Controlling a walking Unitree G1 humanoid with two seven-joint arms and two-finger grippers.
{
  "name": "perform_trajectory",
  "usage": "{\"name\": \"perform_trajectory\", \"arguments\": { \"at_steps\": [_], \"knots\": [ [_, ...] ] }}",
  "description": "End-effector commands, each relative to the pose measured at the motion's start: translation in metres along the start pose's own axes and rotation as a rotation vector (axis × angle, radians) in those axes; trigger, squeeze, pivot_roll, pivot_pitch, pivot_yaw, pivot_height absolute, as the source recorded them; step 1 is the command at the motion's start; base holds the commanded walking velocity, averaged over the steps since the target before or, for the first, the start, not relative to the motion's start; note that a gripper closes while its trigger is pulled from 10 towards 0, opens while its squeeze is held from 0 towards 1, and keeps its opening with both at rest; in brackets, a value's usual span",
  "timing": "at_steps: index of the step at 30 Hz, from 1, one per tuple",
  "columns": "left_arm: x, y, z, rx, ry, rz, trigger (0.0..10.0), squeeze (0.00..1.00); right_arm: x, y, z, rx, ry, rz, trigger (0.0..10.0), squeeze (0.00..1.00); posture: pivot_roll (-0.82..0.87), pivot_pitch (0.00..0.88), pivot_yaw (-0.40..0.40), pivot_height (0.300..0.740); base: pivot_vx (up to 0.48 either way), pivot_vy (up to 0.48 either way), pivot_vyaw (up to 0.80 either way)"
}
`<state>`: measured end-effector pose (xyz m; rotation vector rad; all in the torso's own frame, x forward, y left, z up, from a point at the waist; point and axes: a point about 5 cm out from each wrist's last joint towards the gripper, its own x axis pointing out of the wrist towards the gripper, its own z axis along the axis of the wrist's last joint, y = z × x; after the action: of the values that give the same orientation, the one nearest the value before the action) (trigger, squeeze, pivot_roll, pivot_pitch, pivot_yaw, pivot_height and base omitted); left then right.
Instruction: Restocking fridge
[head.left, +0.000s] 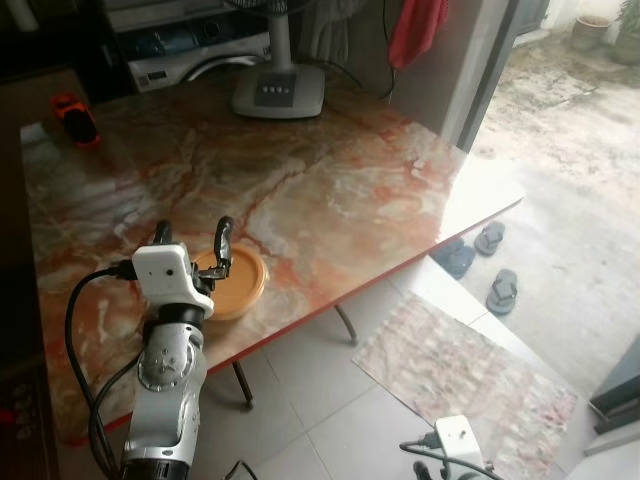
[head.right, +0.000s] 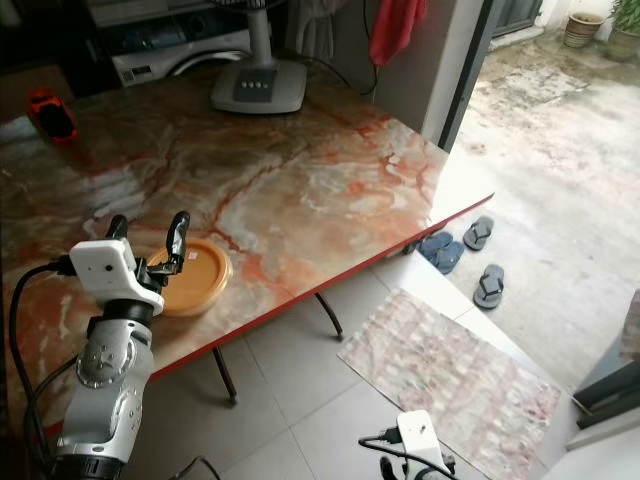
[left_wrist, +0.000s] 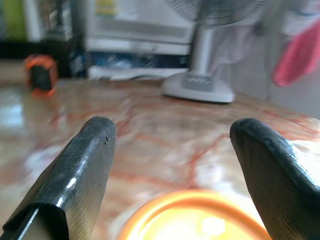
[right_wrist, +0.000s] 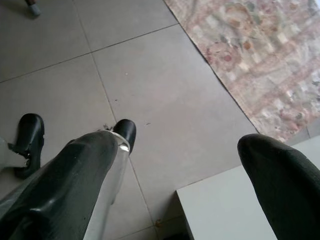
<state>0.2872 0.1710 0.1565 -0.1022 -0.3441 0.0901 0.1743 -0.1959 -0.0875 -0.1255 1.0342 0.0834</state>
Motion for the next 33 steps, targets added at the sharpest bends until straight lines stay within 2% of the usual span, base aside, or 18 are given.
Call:
{"name": "perform_trajectory", "arguments": {
  "at_steps": [1, 5, 6, 7, 8, 11, 14, 16, 22, 23, 28, 30, 32, 33],
  "knots": [
    [-0.002, 0.007, 0.001, -0.037, 0.006, 0.033, 10.0, 0.0, 0.0, 0.008, -0.005, 0.001, 0.012, 0.026, 10.0, 0.0, 0.05, 0.102, -0.006, 0.74, 0.0, 0.0, 0.0],
    [-0.005, 0.002, -0.005, -0.1, 0.061, 0.032, 10.0, 0.0, 0.0, 0.008, -0.007, 0.005, 0.015, 0.024, 10.0, 0.0, 0.04, 0.104, -0.006, 0.74, 0.0, 0.0, 0.0],
    [-0.006, 0.001, -0.009, -0.176, 0.101, 0.066, 10.0, 0.0, 0.0, 0.007, -0.007, 0.008, 0.014, 0.022, 10.0, 0.0, 0.04, 0.104, -0.006, 0.74, 0.0, 0.0, 0.0],
    [-0.007, 0.002, -0.01, -0.311, 0.119, 0.126, 10.0, 0.0, -0.001, 0.007, -0.009, 0.006, 0.018, 0.022, 10.0, 0.0, 0.04, 0.105, -0.007, 0.74, 0.0, 0.0, 0.0],
    [-0.007, 0.0, -0.009, -0.347, 0.123, 0.126, 10.0, 0.0, -0.001, 0.006, -0.01, 0.004, 0.021, 0.021, 10.0, 0.0, 0.04, 0.104, -0.008, 0.74, 0.0, 0.0, 0.0],
    [-0.007, -0.002, -0.011, -0.39, 0.134, 0.13, 10.0, 0.0, -0.001, 0.006, -0.01, 0.004, 0.022, 0.021, 10.0, 0.0, 0.05, 0.104, -0.009, 0.74, 0.0, 0.0, 0.0],
    [-0.007, 0.004, -0.016, -0.445, 0.156, 0.17, 10.0, 0.0, -0.001, 0.006, -0.011, 0.002, 0.025, 0.021, 10.0, 0.0, 0.04, 0.104, -0.008, 0.74, 0.0, 0.0, 0.0],
    [-0.005, 0.012, -0.017, -0.445, 0.159, 0.205, 10.0, 0.0, -0.001, 0.005, -0.011, 0.004, 0.025, 0.02, 10.0, 0.0, 0.04, 0.104, -0.008, 0.74, 0.0, 0.0, 0.0],
    [-0.004, 0.02, -0.015, -0.451, 0.164, 0.232, 10.0, 0.0, -0.002, 0.003, -0.013, 0.005, 0.028, 0.017, 10.0, 0.0, 0.05, 0.1, -0.004, 0.74, 0.0, 0.0, 0.0],
    [-0.005, 0.024, -0.019, -0.46, 0.182, 0.253, 10.0, 1.0, -0.002, 0.002, -0.015, 0.001, 0.032, 0.018, 10.0, 0.0, 0.04, 0.097, -0.005, 0.74, 0.0, 0.0, 0.0],
    [-0.004, 0.025, -0.026, -0.465, 0.216, 0.252, 10.0, 1.0, -0.002, 0.002, -0.017, -0.001, 0.037, 0.019, 10.0, 0.0, 0.04, 0.091, -0.005, 0.74, 0.0, 0.0, 0.0],
    [-0.002, 0.02, -0.029, -0.5, 0.236, 0.237, 10.0, 1.0, -0.003, 0.002, -0.017, -0.004, 0.038, 0.021, 10.0, 0.0, 0.04, 0.089, -0.005, 0.74, 0.0, 0.0, 0.0],
    [0.0, 0.018, -0.031, -0.49, 0.246, 0.231, 10.0, 1.0, -0.003, 0.002, -0.017, -0.004, 0.037, 0.021, 10.0, 0.0, 0.04, 0.089, -0.005, 0.74, 0.0, 0.0, 0.0],
    [0.001, 0.015, -0.031, -0.486, 0.255, 0.21, 10.0, 0.04, -0.003, 0.002, -0.017, -0.004, 0.037, 0.022, 10.0, 0.0, 0.04, 0.087, -0.005, 0.74, 0.0, 0.0, 0.0]
  ]
}}
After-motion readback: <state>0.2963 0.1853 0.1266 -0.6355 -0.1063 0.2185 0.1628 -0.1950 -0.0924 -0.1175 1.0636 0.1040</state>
